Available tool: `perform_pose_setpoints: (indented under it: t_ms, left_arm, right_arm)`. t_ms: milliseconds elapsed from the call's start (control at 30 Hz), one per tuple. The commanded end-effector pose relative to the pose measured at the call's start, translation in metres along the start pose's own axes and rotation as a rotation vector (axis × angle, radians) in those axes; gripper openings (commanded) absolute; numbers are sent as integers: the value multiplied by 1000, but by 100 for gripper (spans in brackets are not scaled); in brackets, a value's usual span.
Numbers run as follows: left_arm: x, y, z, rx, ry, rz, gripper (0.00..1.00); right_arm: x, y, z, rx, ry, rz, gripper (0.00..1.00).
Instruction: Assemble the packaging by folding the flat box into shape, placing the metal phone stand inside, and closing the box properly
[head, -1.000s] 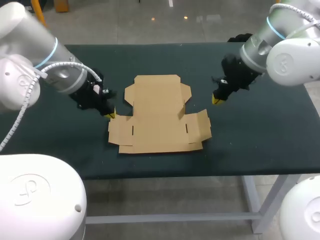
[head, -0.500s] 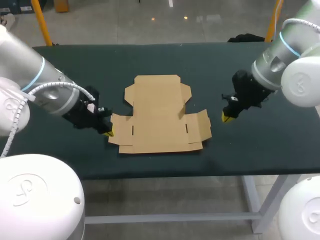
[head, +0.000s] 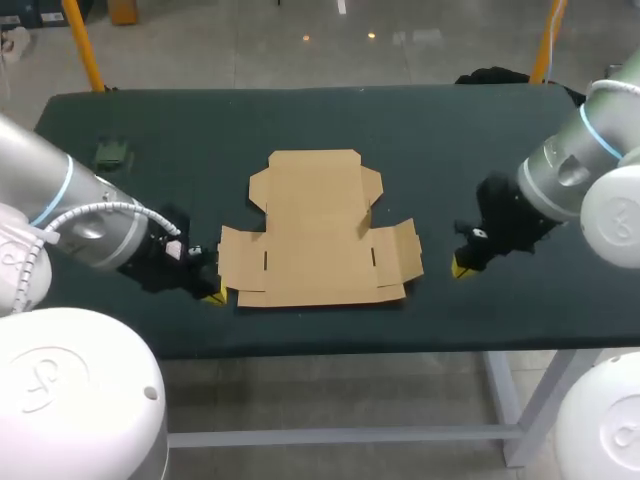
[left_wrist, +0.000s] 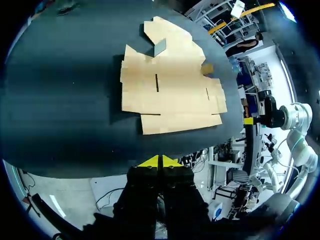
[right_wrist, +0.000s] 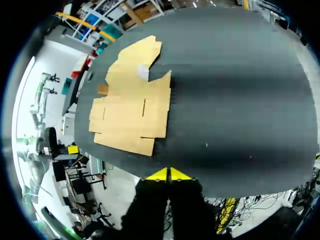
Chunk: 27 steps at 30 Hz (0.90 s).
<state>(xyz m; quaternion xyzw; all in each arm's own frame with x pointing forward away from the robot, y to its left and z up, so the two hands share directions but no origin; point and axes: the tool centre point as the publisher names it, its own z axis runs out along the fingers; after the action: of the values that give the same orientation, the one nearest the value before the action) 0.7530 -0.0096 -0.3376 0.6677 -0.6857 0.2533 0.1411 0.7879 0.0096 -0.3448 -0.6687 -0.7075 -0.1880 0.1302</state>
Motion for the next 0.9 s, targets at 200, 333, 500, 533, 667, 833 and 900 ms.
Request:
perform_pose_setpoints:
  t_ms: [200,333,500,533,667,833,900]
  left_arm:
    - [-10,13,20,-3,22,-11,0]
    - [-10,14,26,-22,30,-2,0]
    - [-12,11,33,-29,41,3,0]
    - [-13,10,35,-31,43,3,0]
    - [-17,7,42,-37,64,11,0]
    - [-21,-1,50,-56,82,14,0]
    - [-21,-3,53,-60,85,16,0]
  right_arm:
    - [-2,-16,25,-47,7,22,0]
    - [-5,-19,33,-47,23,40,0]
    - [-6,-22,48,-30,52,54,0]
    - [-6,-22,52,-26,54,56,0]
    - [-3,-21,62,-13,53,56,0]
    - [2,-19,72,-8,56,55,0]
    - [4,-18,75,-7,56,54,0]
